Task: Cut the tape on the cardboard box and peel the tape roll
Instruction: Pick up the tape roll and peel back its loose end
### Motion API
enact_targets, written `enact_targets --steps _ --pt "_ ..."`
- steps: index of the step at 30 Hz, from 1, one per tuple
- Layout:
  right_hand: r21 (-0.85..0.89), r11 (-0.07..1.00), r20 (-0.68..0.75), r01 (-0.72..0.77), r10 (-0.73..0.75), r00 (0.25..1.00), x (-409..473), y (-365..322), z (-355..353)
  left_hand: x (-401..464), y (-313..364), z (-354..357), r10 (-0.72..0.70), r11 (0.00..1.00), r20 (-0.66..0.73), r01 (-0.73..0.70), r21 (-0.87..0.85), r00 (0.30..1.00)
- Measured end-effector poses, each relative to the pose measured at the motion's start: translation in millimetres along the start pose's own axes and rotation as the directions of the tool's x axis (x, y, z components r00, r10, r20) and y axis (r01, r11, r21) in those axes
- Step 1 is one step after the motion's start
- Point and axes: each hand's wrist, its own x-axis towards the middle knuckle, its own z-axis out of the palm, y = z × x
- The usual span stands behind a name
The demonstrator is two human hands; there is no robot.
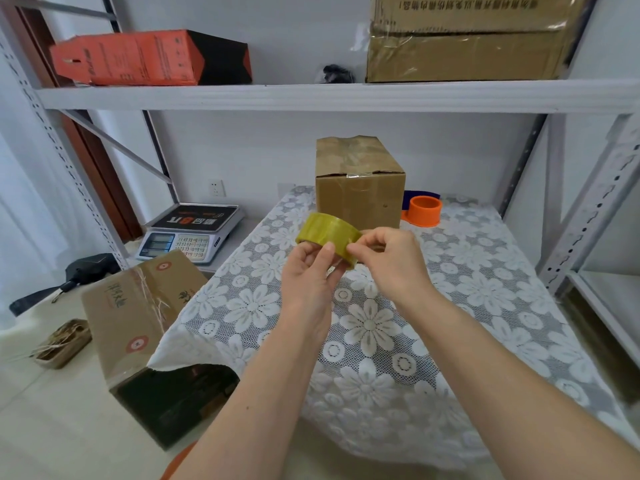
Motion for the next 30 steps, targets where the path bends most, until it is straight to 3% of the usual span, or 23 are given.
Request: enact_targets --steps 19,30 --pt "0.213 0.97 0.022 -0.116 0.114 0.993 -3.7 0.3 -2.0 1.5 -2.1 5.1 -0.039 0.999 -0.092 0.037 -0.014 0.995" --pt "0.3 0.947 -0.027 -0.11 0.124 0.992 -4.0 0.6 2.2 2.2 -1.7 9.8 -0.102 0.989 -0.116 0.088 -0.115 0.988"
